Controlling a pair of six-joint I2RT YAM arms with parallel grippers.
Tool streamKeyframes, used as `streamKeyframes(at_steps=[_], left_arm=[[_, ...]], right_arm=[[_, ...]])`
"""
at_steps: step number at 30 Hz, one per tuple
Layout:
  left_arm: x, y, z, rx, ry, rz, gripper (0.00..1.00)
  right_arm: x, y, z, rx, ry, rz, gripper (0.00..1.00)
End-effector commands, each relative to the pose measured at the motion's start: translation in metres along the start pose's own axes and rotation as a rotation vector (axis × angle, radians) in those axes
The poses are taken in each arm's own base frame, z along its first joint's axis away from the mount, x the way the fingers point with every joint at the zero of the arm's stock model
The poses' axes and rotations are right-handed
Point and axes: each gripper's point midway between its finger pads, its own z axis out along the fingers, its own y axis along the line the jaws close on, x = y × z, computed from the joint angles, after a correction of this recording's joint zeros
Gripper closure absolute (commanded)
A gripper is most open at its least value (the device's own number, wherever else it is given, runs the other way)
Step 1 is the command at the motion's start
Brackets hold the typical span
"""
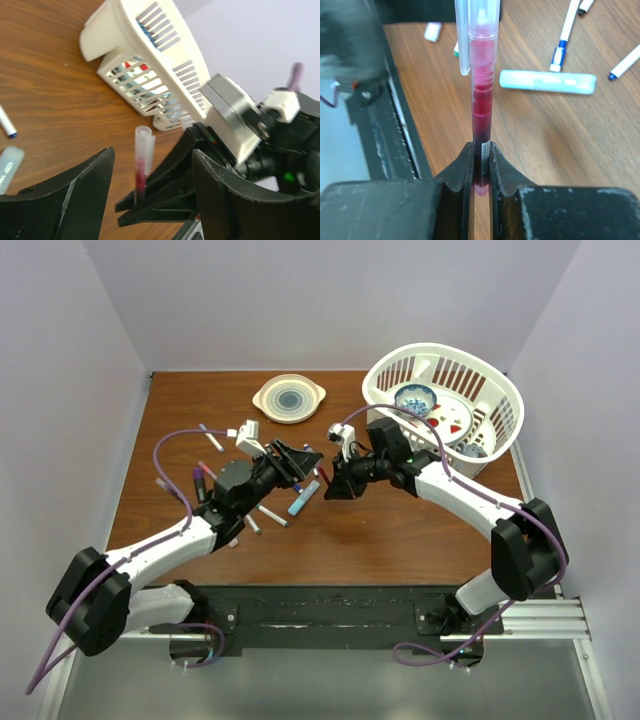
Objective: Open the pen caps
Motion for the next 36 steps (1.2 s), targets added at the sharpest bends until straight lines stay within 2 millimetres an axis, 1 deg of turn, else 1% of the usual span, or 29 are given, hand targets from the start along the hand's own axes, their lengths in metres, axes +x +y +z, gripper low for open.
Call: streamKeyframes(at_steps=[1, 2, 5, 9, 14, 15, 17, 20, 21, 23, 24, 25, 28, 29, 30, 31, 33, 34, 35, 36], left_arm=[[-0.001, 0.02, 0.009, -0.145, 0.02, 0.048, 0.34], [0.001, 0.024, 0.011, -0.166, 0.033, 0.058, 0.35], [0.006, 0.028, 0.017, -0.185, 0.06, 0.064, 0.4], [0.01, 0.028, 0.024, -0.189, 0.083, 0.067, 0.49], [0.011, 0.028, 0.033, -0.193, 0.091, 0.075, 0.55], [0.011, 0.027, 0.034, -0.194, 0.092, 0.075, 0.59], [0.013, 0.026, 0.036, -0.19, 0.1, 0.08, 0.62], [0.016, 0.027, 0.038, -0.189, 0.11, 0.078, 0.72], [0.017, 0.028, 0.038, -0.188, 0.111, 0.078, 0.79], [0.017, 0.026, 0.038, -0.179, 0.11, 0.075, 0.88], [0.016, 0.025, 0.038, -0.172, 0.109, 0.076, 0.96], [0.017, 0.023, 0.039, -0.161, 0.114, 0.075, 1.0], [0.016, 0.017, 0.039, -0.134, 0.114, 0.08, 1.0], [0.021, 0.016, 0.038, -0.116, 0.135, 0.083, 1.0], [0.022, 0.014, 0.038, -0.102, 0.14, 0.085, 1.0], [0.024, 0.006, 0.037, -0.058, 0.151, 0.089, 1.0], [0.031, 0.005, 0.034, -0.021, 0.172, 0.103, 1.0], [0.033, -0.001, 0.033, 0.019, 0.18, 0.104, 1.0], [0.035, 0.001, 0.032, 0.023, 0.187, 0.103, 1.0], [0.038, 0.0, 0.031, 0.033, 0.195, 0.105, 1.0]], right_arm=[[-0.011, -0.006, -0.005, 0.057, 0.003, -0.097, 1.0], [-0.011, -0.006, -0.005, 0.059, 0.002, -0.101, 1.0], [-0.011, -0.006, -0.005, 0.061, 0.006, -0.109, 1.0], [-0.011, -0.007, -0.004, 0.071, 0.01, -0.116, 1.0], [-0.007, -0.01, -0.002, 0.079, 0.023, -0.115, 1.0], [-0.008, -0.01, -0.001, 0.08, 0.024, -0.116, 1.0], [-0.008, -0.01, -0.001, 0.085, 0.025, -0.118, 1.0], [-0.008, -0.01, -0.001, 0.086, 0.026, -0.121, 1.0], [-0.008, -0.01, -0.001, 0.088, 0.024, -0.122, 1.0], [-0.008, -0.011, -0.001, 0.091, 0.025, -0.123, 1.0], [-0.007, -0.011, -0.001, 0.091, 0.027, -0.124, 1.0], [-0.006, -0.011, -0.001, 0.088, 0.031, -0.123, 1.0], [-0.007, -0.009, -0.001, 0.072, 0.027, -0.129, 1.0], [-0.007, -0.008, -0.001, 0.065, 0.027, -0.133, 1.0], [-0.008, -0.005, -0.001, 0.055, 0.029, -0.136, 0.8], [-0.008, 0.002, -0.002, 0.014, 0.024, -0.137, 0.71], [-0.01, 0.007, -0.005, -0.025, 0.012, -0.132, 0.54], [-0.011, 0.01, -0.007, -0.049, 0.006, -0.129, 0.51], [-0.015, 0.015, -0.01, -0.091, -0.014, -0.123, 0.51], [-0.015, 0.016, -0.011, -0.103, -0.022, -0.116, 0.5]])
